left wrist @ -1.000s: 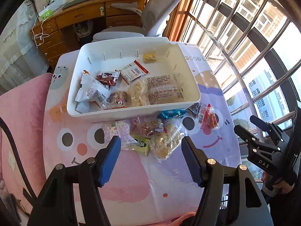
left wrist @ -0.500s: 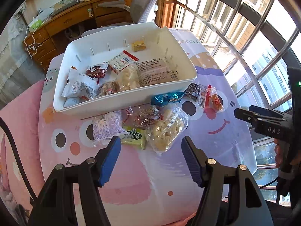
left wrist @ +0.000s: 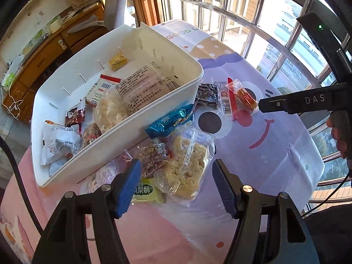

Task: Organize snacks
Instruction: 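Grasp the clear puffed-snack bag with left gripper while right grasps the red-labelled snack stick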

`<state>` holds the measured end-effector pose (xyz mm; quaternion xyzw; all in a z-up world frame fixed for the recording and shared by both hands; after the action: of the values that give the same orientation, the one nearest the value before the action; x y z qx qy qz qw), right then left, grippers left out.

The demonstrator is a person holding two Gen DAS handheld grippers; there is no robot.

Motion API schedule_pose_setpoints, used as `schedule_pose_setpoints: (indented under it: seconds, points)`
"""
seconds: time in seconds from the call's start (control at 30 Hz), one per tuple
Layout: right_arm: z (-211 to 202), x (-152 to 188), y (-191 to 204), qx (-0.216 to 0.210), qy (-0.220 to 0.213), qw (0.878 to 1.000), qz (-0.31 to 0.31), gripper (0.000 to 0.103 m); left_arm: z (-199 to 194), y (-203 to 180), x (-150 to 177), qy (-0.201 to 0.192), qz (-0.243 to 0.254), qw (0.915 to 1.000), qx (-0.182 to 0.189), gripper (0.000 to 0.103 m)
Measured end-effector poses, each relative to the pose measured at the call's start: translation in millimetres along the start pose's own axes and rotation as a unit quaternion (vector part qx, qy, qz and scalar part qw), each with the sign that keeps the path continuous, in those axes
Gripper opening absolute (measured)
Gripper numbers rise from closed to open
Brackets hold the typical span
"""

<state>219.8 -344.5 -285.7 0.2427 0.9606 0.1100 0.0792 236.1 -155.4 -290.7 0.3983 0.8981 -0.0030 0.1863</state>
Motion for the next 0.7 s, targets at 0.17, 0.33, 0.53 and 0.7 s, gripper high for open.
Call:
schedule_pose_setpoints:
  seconds: [0.17,0.33,0.53,0.7]
  points:
    - [14,-5,2,0.004,0.009,1.000,0.010,0.076,21,-1,-3,0.009,0.031,0.9995,0.006,0.066]
    - [26,-10,6,0.016,0.007,1.000,0.002,0.071,40,-8,-2,0.022,0.055,0.9981,0.015,0.066]
    - [36,-17,12,0.014,0.006,1.000,-0.003,0.051,56,-14,-1,0.028,0.085,0.9960,-0.002,0.066]
    - [44,-21,17,0.013,0.009,1.000,-0.002,0.043,60,-22,-5,0.019,0.109,0.9938,-0.008,0.067]
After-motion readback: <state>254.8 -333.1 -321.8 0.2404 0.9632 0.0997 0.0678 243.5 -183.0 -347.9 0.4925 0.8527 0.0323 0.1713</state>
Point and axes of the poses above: each gripper's, at about its wrist camera, not at the fingertips, and z roughly the way its jaws point, y to its left, x to its underside, the point moved 9 cm from there along z, roughly the way its jaws point, and after that the axes turned 15 degrees about z, right-handed, at the moved point
